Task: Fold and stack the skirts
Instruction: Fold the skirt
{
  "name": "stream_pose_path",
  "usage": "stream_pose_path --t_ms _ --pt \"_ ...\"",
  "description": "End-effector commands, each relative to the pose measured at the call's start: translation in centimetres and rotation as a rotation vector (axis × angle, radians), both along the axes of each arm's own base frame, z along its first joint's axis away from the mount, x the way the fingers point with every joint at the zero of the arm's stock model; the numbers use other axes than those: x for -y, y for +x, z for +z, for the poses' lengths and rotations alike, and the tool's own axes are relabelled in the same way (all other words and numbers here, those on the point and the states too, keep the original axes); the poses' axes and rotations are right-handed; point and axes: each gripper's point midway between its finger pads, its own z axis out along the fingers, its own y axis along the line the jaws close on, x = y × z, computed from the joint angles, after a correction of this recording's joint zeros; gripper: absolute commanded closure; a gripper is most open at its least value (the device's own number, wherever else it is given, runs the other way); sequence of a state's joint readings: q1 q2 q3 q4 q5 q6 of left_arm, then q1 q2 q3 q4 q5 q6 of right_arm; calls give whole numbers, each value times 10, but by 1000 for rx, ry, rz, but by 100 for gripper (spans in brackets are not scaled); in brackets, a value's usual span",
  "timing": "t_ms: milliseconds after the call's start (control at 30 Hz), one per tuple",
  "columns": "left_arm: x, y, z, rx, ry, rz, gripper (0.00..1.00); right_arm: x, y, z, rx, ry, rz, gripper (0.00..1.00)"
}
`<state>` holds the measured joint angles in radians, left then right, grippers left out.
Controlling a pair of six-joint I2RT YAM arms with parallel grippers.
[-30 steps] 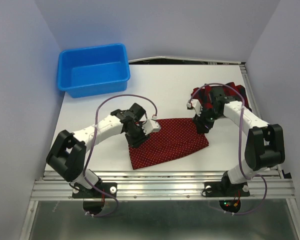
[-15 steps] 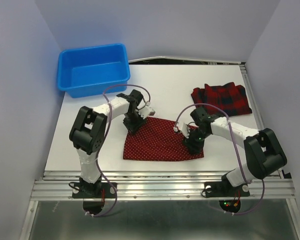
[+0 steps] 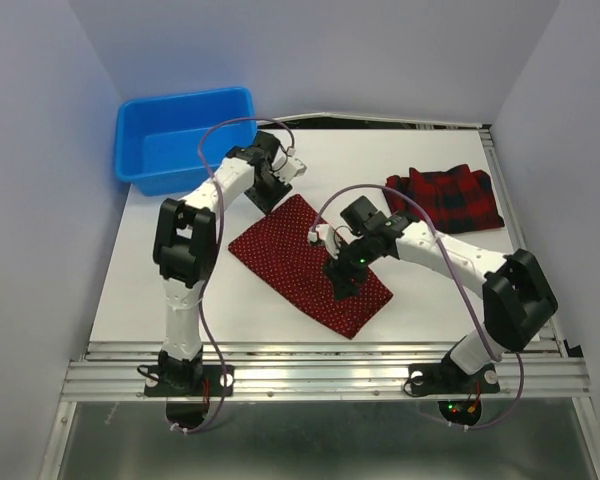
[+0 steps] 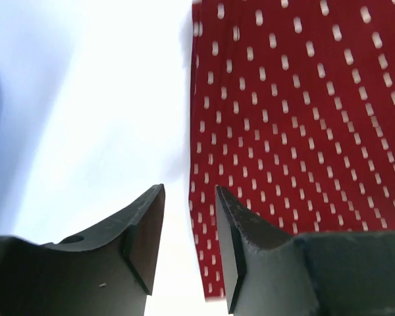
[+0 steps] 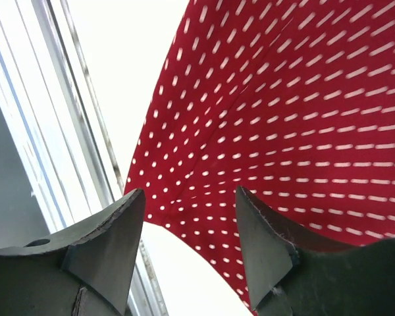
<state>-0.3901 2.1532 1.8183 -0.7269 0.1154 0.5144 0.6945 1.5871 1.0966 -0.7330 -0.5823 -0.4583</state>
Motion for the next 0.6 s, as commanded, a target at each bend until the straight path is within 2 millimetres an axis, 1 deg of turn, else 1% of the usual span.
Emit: stream_pose_path --t_ms 0,33,100,133,167,200,233,267,300,400,433,500,567 --pt "-18 -28 81 133 -29 -18 51 -3 26 51 115 65 -75 37" --pt "-24 -50 79 110 -38 -22 51 0 29 50 137 51 -76 38" --pt "-28 -71 71 78 -54 -21 51 13 38 39 156 21 -90 40" --pt "-30 -93 60 29 -69 -16 52 18 40 27 162 -12 -90 40" --pt "-31 -104 53 1 -75 -17 53 22 45 22 159 -28 -107 41" --pt "-33 -122 40 -43 -89 -17 54 27 48 15 157 -52 -110 41" --pt "-33 -130 34 -63 -99 -12 54 30 48 8 150 -71 -107 42" --pt "-32 -135 28 -75 -111 -5 55 32 49 -3 138 -96 -95 43" --pt "-34 -147 15 -114 -112 -1 56 36 48 -11 134 -123 -96 43" --pt "-33 -154 -4 -160 -118 14 59 42 46 -31 114 -168 -86 45" --pt "-32 -157 -15 -193 -116 20 60 47 43 -40 103 -187 -86 45" --pt "-30 -153 -24 -203 -118 28 62 52 37 -55 75 -218 -81 46" --pt "-26 -143 -34 -214 -115 37 62 58 26 -68 35 -240 -66 47"
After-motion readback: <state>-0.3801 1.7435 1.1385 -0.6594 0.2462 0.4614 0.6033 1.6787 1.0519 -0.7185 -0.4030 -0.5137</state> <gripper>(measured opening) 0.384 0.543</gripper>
